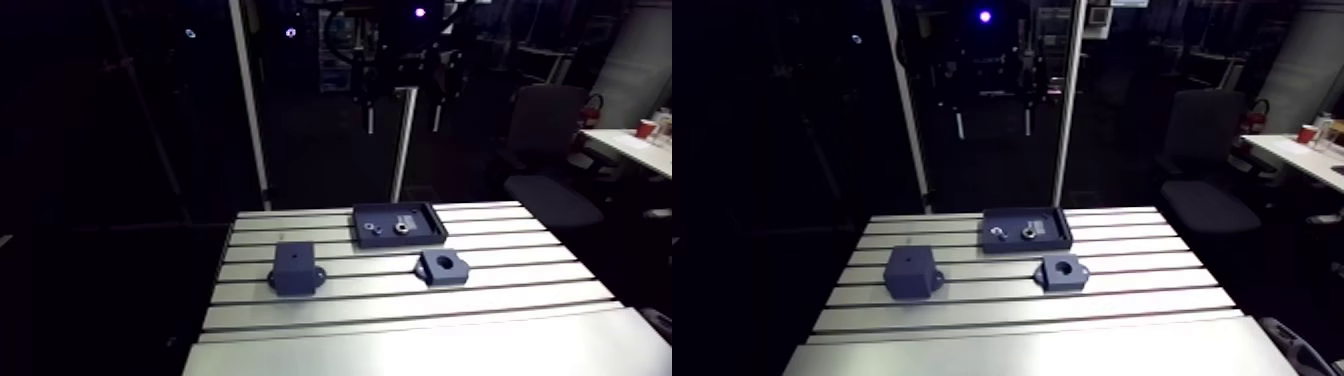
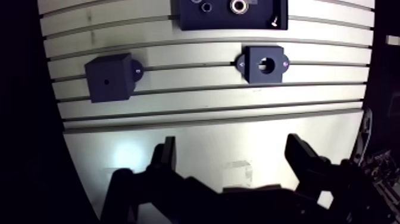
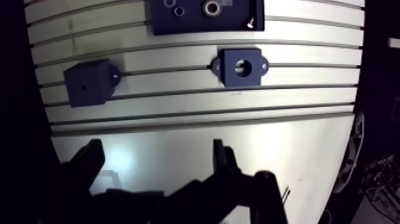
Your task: Pick up the bearing and press it into the housing until flush.
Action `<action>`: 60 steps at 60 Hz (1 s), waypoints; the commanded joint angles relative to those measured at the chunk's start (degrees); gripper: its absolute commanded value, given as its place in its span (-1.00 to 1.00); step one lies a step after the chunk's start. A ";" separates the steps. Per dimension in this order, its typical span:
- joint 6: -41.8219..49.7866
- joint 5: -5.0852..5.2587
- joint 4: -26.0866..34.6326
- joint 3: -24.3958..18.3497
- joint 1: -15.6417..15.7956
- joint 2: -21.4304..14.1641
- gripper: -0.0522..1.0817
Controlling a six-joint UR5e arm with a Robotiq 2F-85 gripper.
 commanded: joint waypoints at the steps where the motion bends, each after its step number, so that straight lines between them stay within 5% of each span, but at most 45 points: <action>1: -0.44 -0.52 0.18 -0.96 3.88 -1.06 -0.89; 25: -0.44 -0.18 0.09 -0.95 3.87 -1.14 -0.89; 60: -5.40 -2.29 -3.46 -2.72 2.78 2.22 -0.90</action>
